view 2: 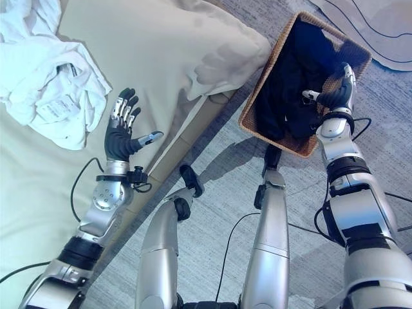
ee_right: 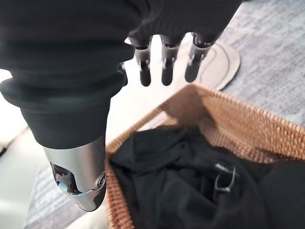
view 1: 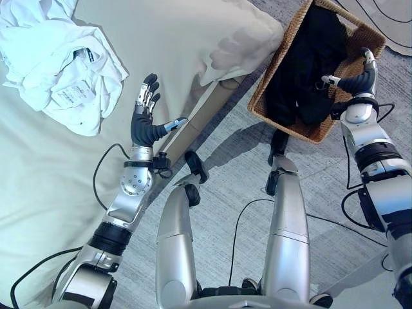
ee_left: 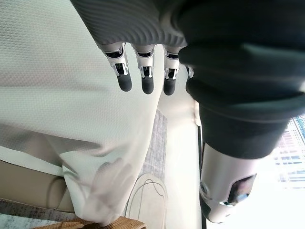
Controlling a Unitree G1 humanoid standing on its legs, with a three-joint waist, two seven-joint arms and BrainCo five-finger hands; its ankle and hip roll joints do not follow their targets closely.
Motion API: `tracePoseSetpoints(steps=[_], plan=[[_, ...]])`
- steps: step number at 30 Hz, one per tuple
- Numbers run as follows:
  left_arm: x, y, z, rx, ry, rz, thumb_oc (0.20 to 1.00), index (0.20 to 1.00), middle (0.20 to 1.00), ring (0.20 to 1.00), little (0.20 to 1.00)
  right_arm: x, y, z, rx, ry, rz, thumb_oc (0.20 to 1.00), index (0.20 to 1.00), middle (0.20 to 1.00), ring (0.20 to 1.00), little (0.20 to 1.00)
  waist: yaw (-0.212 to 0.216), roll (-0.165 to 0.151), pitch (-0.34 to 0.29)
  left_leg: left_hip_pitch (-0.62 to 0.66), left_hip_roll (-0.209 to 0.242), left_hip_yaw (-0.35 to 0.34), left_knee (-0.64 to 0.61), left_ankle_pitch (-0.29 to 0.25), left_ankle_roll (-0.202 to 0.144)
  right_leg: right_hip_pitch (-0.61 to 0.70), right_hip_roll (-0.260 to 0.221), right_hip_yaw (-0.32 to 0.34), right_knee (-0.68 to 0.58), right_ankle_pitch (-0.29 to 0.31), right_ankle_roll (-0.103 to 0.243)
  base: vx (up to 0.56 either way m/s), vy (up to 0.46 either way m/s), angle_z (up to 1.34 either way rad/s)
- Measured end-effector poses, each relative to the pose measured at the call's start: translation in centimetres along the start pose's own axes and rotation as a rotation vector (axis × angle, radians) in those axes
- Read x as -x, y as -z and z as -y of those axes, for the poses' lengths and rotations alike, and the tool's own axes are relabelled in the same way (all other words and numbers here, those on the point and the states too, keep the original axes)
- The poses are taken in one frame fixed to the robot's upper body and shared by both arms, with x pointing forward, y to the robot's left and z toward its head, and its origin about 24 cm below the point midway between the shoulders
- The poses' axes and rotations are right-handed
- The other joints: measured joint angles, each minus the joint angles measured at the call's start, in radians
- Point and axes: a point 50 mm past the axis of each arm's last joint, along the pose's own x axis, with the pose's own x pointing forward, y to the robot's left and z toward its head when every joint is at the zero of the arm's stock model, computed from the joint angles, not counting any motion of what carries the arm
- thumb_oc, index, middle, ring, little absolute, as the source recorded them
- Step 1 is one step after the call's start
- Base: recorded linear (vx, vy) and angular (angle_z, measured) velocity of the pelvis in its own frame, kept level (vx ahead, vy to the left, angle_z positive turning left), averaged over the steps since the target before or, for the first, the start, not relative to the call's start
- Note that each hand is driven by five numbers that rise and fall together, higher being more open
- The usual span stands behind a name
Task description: Pick up clothes into the bucket
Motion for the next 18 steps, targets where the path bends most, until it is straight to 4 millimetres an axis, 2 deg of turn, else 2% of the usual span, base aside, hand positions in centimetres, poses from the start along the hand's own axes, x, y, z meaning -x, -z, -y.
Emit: tracePoseSetpoints(steps=[4,8,9,10,12,13,15,16,18], plan=[[-0.2,-0.1,0.0,0.001,0.000,0.007,1.000,1.000,1.000,1.000,1.000,0.2,0.2,-0.5,-0.001,-0.012,-0.014,1.000,1.000,1.000,1.000,1.000,-0.002,0.000,0.000,0.024,0.002,-0.005,-0.005,0.004,-0.006,0.031,-0.002,-0.008,-0.007,0.002,0.000,-0.04,-0.013,0.02],[-0.4,-0.3,0.0,0.002,-0.009,0.016,1.000,1.000,1.000,1.000,1.000,1.5,-0.1,-1.9,-0.045,-0.046,0.046,1.000,1.000,1.000,1.000,1.000,-0.010,-0.001,0.000,0.082,-0.004,-0.022,-0.047,0.012,-0.003,0.105,-0.007,-0.036,-0.029,0.003,0.001,-0.01,-0.030,0.12],[-0.2,-0.2,-0.3,0.001,-0.031,0.014,1.000,1.000,1.000,1.000,1.000,2.9,-1.2,-2.7,-0.118,-0.073,0.142,1.000,1.000,1.000,1.000,1.000,-0.026,-0.002,-0.001,0.109,-0.013,-0.034,-0.078,0.019,0.006,0.141,-0.016,-0.056,-0.046,0.001,0.002,0.02,-0.040,0.24],[-0.1,-0.1,-0.5,0.000,-0.046,0.006,1.000,1.000,1.000,1.000,1.000,3.7,-1.5,-3.3,-0.137,-0.094,0.177,1.000,1.000,1.000,1.000,1.000,-0.034,-0.002,-0.001,0.131,-0.014,-0.037,-0.095,0.022,0.007,0.167,-0.018,-0.068,-0.055,0.001,0.003,0.03,-0.066,0.25],[0.4,0.4,-0.7,0.002,-0.068,-0.016,1.000,1.000,1.000,1.000,1.000,5.8,-1.2,-4.7,-0.173,-0.137,0.216,1.000,1.000,1.000,1.000,1.000,-0.037,-0.005,-0.003,0.200,-0.020,-0.052,-0.147,0.037,0.003,0.243,-0.017,-0.095,-0.082,-0.006,0.006,0.06,-0.125,0.19],[0.6,0.5,-0.9,0.003,-0.077,-0.023,1.000,1.000,1.000,1.000,1.000,6.2,-0.9,-4.9,-0.179,-0.143,0.210,1.000,1.000,1.000,1.000,1.000,-0.038,-0.005,-0.003,0.218,-0.023,-0.060,-0.164,0.044,-0.001,0.261,-0.020,-0.102,-0.084,-0.010,0.010,0.10,-0.197,0.30],[1.3,1.5,-1.0,0.012,-0.107,-0.062,1.000,1.000,1.000,1.000,1.000,8.0,0.6,-5.6,-0.237,-0.160,0.174,1.000,1.000,1.000,1.000,1.000,-0.036,-0.004,-0.006,0.277,-0.025,-0.089,-0.215,0.079,-0.018,0.338,-0.032,-0.153,-0.093,-0.021,0.014,0.10,-0.134,0.49],[2.0,2.6,-0.8,0.014,-0.118,-0.112,1.000,1.000,1.000,1.000,1.000,9.9,2.2,-6.9,-0.274,-0.195,0.121,1.000,1.000,1.000,1.000,1.000,-0.038,-0.004,-0.006,0.333,-0.023,-0.126,-0.260,0.099,-0.018,0.413,-0.037,-0.203,-0.096,-0.044,0.012,0.08,-0.133,0.64],[2.7,3.5,-0.8,0.006,-0.124,-0.158,1.000,1.000,1.000,1.000,1.000,12.0,3.6,-8.2,-0.316,-0.246,0.067,1.000,1.000,1.000,1.000,1.000,-0.025,-0.015,-0.016,0.378,-0.021,-0.153,-0.311,0.125,-0.016,0.485,-0.043,-0.254,-0.090,-0.076,0.013,0.07,-0.139,0.75]])
